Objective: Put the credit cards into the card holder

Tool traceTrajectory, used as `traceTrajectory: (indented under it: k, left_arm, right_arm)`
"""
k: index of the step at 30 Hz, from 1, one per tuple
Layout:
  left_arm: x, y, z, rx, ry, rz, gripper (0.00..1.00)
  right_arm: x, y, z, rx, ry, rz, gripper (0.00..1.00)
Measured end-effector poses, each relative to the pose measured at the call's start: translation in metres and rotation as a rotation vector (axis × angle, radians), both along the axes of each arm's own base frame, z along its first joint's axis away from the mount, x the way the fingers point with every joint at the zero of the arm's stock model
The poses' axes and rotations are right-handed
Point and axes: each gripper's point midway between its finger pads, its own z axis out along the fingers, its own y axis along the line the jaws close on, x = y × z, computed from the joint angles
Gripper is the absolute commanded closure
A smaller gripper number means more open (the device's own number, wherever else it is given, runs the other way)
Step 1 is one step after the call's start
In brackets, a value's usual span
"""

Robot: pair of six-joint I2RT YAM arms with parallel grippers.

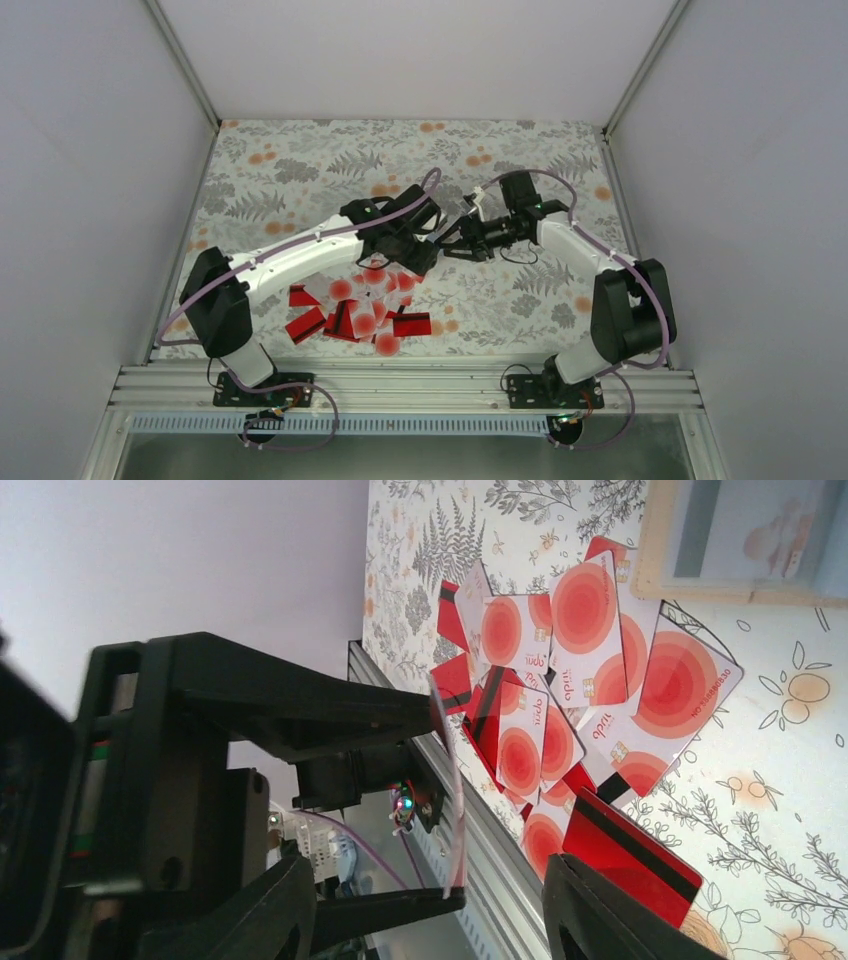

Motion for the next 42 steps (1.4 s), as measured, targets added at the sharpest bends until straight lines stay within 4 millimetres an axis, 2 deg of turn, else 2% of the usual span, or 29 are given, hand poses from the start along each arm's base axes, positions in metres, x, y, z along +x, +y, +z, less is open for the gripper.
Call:
traceTrajectory:
  k: [7, 19, 30, 36, 38, 42]
  left_arm:
    - [0.004, -0.006, 0.012, -0.02, -0.024, -0.02, 0.5]
    - [0.003, -0.006, 0.0, 0.039, 0.01, -0.043, 0.5]
    - [0.007, -0.012, -0.01, 0.072, 0.034, -0.048, 0.5]
    - [0.008, -0.011, -0.01, 0.087, 0.036, -0.052, 0.5]
    - [0.008, -0.011, -0.012, 0.096, 0.04, -0.051, 0.46]
    - [0.009, -0.011, -0.013, 0.104, 0.04, -0.054, 0.31]
  right_arm:
    - [-0.005, 0.005, -0.016, -0.009, 0.06, 0.023, 0.5]
    - [-0.006, 0.022, -0.035, 0.015, 0.143, 0.073, 0.67]
    - [-0.002, 0.029, -0.04, 0.049, 0.167, 0.088, 0.94]
    - [0.0, 0.031, -0.041, 0.062, 0.168, 0.093, 0.96]
    - [0.001, 0.032, -0.042, 0.064, 0.169, 0.094, 0.96]
    - [0.0, 0.033, -0.041, 0.085, 0.17, 0.105, 0.96]
